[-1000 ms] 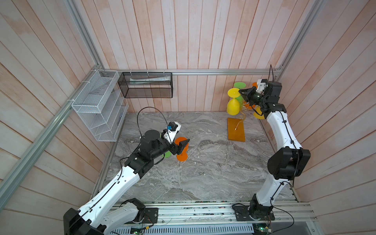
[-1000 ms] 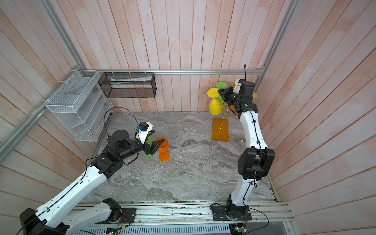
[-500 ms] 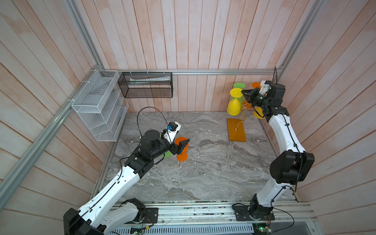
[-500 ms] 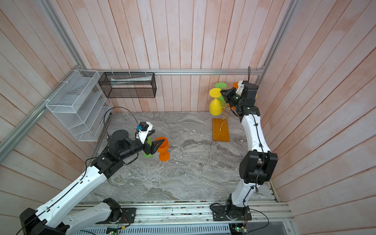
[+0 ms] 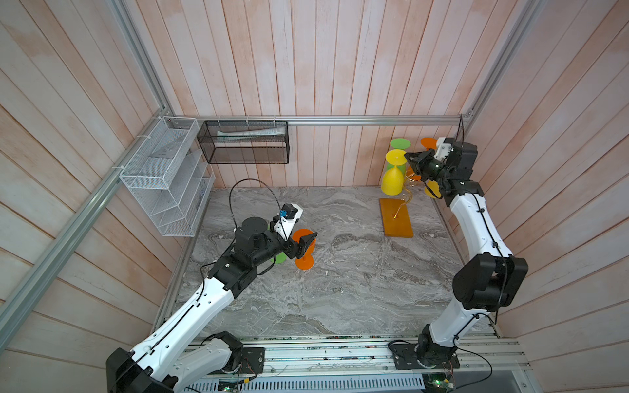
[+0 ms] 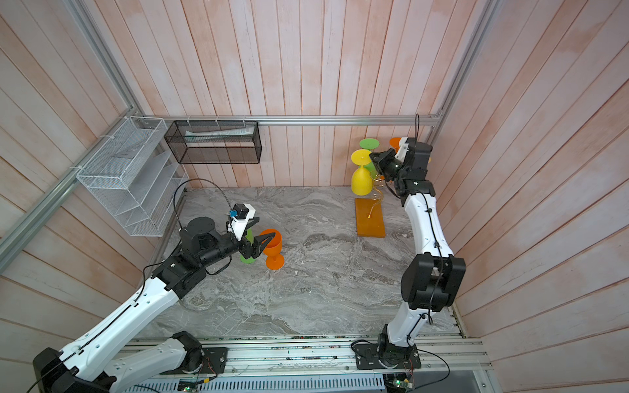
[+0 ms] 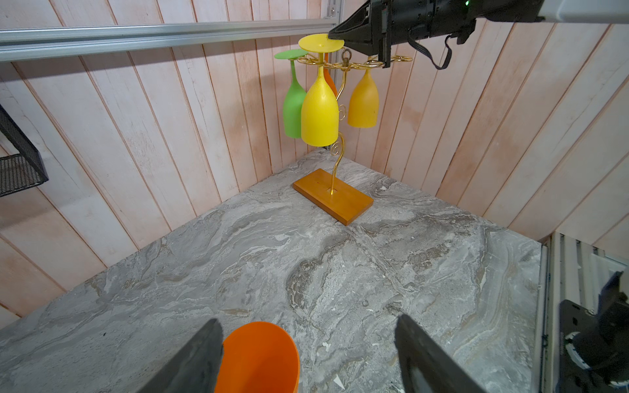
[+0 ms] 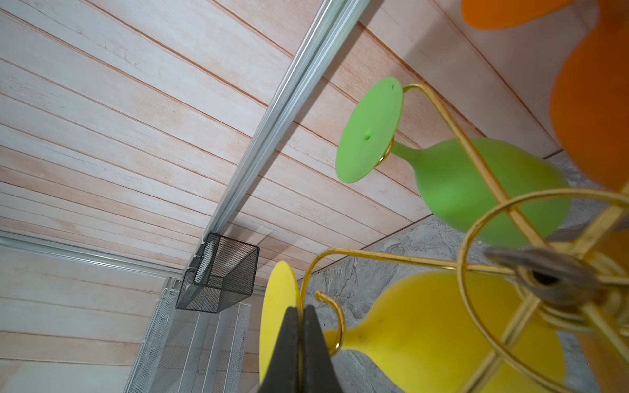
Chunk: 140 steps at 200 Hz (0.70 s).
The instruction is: Take the wine glass off the wine glass rack
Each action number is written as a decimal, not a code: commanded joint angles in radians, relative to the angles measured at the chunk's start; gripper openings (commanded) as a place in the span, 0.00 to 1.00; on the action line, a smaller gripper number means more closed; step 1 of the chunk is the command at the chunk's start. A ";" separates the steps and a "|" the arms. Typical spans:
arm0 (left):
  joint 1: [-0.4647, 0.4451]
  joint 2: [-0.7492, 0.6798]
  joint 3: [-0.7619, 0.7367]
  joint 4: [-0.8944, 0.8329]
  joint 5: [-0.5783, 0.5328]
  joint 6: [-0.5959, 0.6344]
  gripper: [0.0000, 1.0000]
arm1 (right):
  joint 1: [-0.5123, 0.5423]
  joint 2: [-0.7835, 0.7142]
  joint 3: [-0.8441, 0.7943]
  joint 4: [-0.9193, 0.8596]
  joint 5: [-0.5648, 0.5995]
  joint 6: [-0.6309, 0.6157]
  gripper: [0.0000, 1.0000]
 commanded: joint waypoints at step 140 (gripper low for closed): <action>-0.004 0.000 -0.006 0.006 -0.008 -0.001 0.81 | 0.033 0.090 0.198 -0.065 0.059 -0.056 0.00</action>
